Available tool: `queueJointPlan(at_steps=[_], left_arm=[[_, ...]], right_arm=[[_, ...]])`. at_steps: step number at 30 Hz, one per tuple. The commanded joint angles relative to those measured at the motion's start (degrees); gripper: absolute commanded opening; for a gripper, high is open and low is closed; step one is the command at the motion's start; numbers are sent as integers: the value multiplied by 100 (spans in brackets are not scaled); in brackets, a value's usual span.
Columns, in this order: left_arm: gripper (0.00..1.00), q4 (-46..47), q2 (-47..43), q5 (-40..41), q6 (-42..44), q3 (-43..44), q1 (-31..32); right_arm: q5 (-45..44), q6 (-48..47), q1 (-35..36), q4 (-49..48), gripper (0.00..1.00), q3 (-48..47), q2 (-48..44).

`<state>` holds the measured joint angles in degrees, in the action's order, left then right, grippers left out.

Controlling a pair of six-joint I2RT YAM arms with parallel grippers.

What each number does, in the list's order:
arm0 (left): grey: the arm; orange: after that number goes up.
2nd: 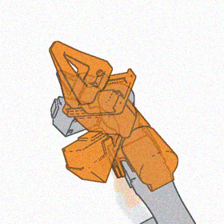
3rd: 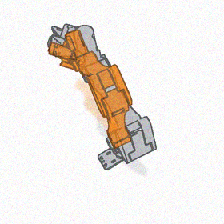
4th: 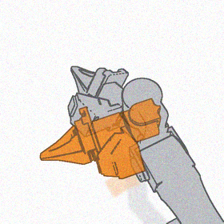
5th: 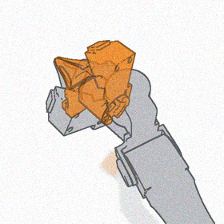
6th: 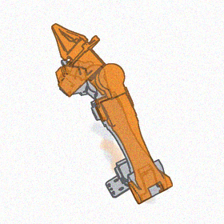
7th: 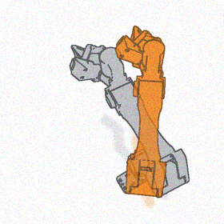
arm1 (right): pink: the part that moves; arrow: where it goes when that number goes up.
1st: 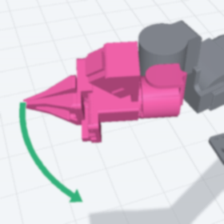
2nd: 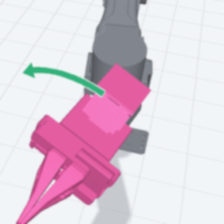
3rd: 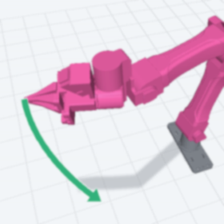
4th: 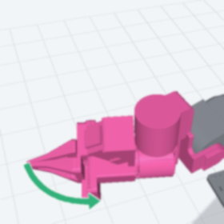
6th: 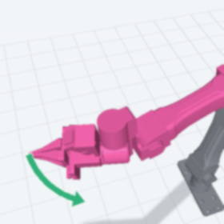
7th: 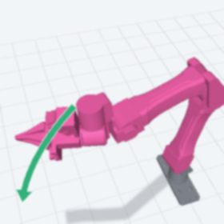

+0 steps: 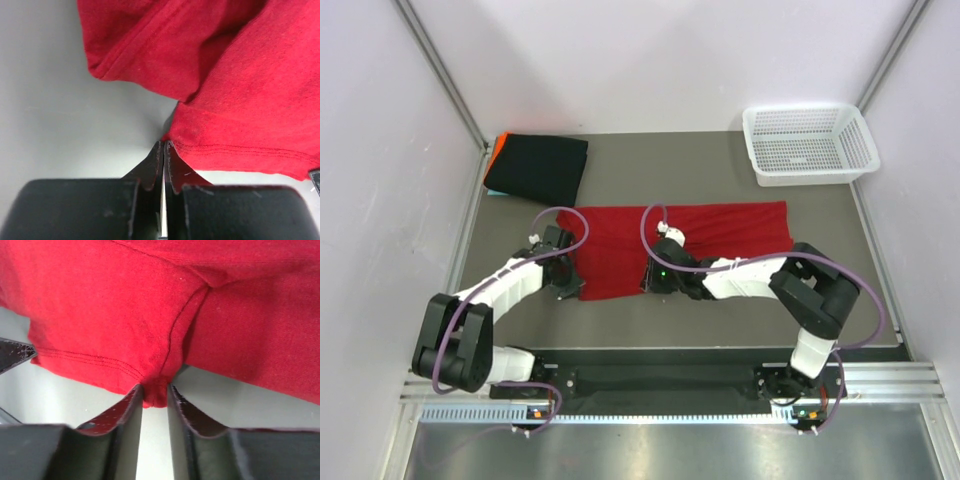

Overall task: Fold and stack the t-shirts
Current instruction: Fold the tshirt

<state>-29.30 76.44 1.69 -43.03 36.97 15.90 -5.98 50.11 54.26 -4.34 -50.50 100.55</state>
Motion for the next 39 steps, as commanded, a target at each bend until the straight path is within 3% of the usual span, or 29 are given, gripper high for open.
queueJointPlan(at_steps=[1, 4, 11, 15, 30, 39], left_arm=[[0, 214, 186, -134, 75, 11, 1], [0, 249, 239, -441, 57, 117, 1], [0, -110, -103, -355, 31, 609, 1], [0, -445, -34, -222, 101, 1336, 1], [0, -182, 1610, 455, 470, 3341, -52], [0, 529, 2190, 411, 760, 3774, -61]], right_arm=[[-211, 17, 94, 486, 22, -214, 245], [-272, 17, 94, 794, 0, -390, 263], [-317, -185, -12, 1075, 0, -680, -71], [8, -335, -283, 1137, 0, -952, -176], [1274, -792, -1374, 847, 0, -2147, 517], [1723, -985, -1787, 715, 0, -2622, 1027]])
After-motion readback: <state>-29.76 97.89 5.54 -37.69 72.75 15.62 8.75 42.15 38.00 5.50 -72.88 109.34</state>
